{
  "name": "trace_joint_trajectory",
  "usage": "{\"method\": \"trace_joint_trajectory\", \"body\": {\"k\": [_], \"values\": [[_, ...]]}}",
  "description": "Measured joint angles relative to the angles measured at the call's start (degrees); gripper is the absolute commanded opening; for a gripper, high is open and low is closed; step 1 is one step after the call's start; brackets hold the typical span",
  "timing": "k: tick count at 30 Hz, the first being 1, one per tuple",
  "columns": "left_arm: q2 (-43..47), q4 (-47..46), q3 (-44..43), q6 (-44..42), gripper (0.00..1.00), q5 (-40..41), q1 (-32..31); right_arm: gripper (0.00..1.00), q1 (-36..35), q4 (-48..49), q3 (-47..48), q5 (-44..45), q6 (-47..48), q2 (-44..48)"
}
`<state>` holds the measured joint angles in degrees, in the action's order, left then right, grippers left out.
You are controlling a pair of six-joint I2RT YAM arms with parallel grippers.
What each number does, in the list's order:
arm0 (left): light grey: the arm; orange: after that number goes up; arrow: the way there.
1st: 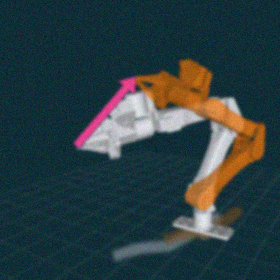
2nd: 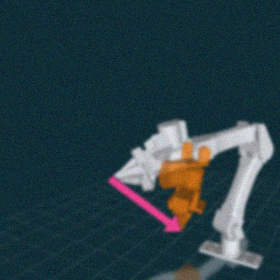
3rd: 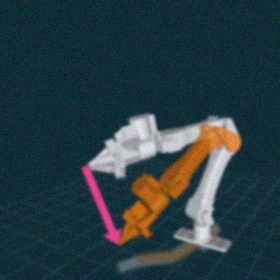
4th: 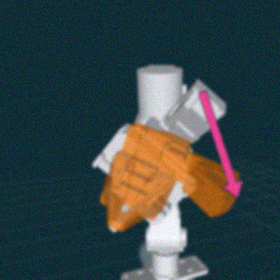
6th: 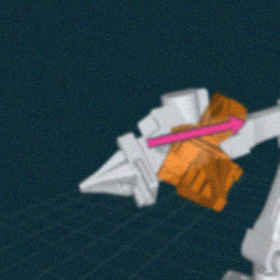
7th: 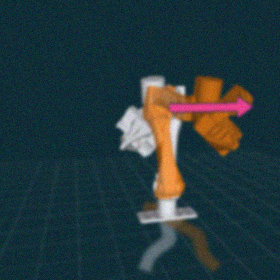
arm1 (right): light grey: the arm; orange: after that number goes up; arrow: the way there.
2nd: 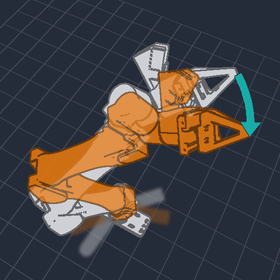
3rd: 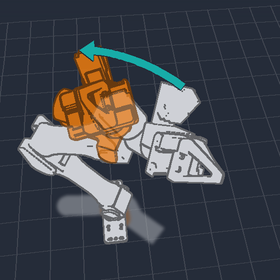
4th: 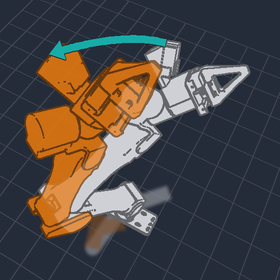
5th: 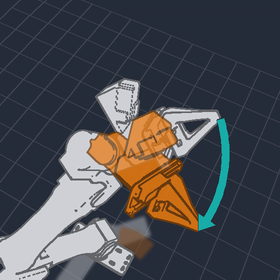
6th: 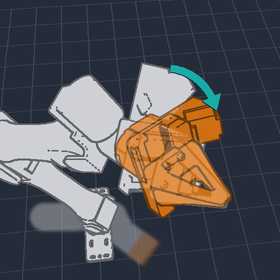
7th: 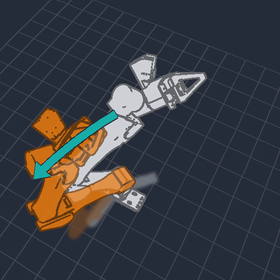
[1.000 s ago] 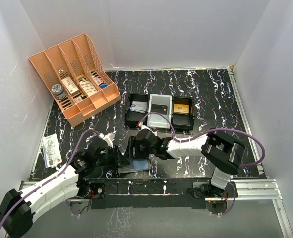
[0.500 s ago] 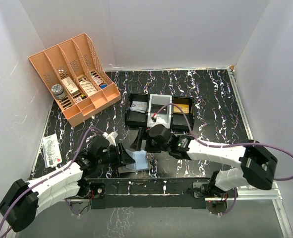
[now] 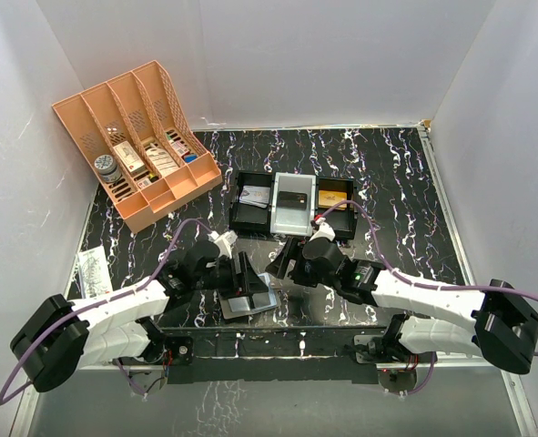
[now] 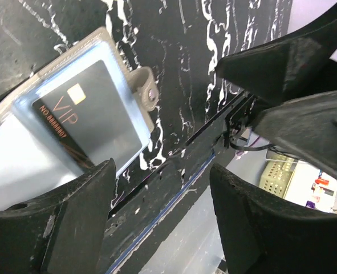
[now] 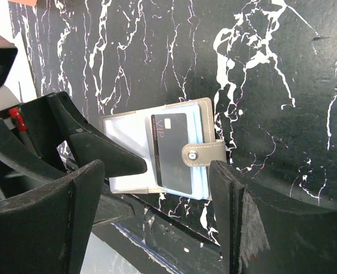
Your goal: Take the credit cards out of the card holder
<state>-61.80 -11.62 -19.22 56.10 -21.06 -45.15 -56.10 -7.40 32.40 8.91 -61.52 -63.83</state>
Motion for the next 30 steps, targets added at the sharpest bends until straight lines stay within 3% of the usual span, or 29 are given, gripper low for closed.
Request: {"method": "trace_joint_trajectory", "body": {"k": [9, 15, 19, 27, 30], "values": [[0.3, 1.7, -1.4, -0.3, 0.64, 2.9, -0.9, 0.55, 0.3, 2.1, -0.4, -2.5, -0.6, 0.0], [8.9, 5.3, 1.4, 0.8, 0.6, 8.5, -1.0, 0.38, 0.4, 6.2, -1.1, -7.5, 0.8, -0.8], [11.2, 4.8, 2.9, 1.6, 0.57, 9.7, -1.0, 0.35, 0.5, 7.8, -0.3, -13.1, 3.5, -4.9], [5.6, 2.3, 3.9, 2.8, 0.56, 8.7, -1.0, 0.34, 0.7, 7.9, 2.0, -18.3, 6.0, -14.0], [4.5, 2.2, 3.9, 2.7, 0.57, 8.6, -1.0, 0.27, 0.7, 7.5, 2.0, -18.5, 6.7, -17.9]]}}
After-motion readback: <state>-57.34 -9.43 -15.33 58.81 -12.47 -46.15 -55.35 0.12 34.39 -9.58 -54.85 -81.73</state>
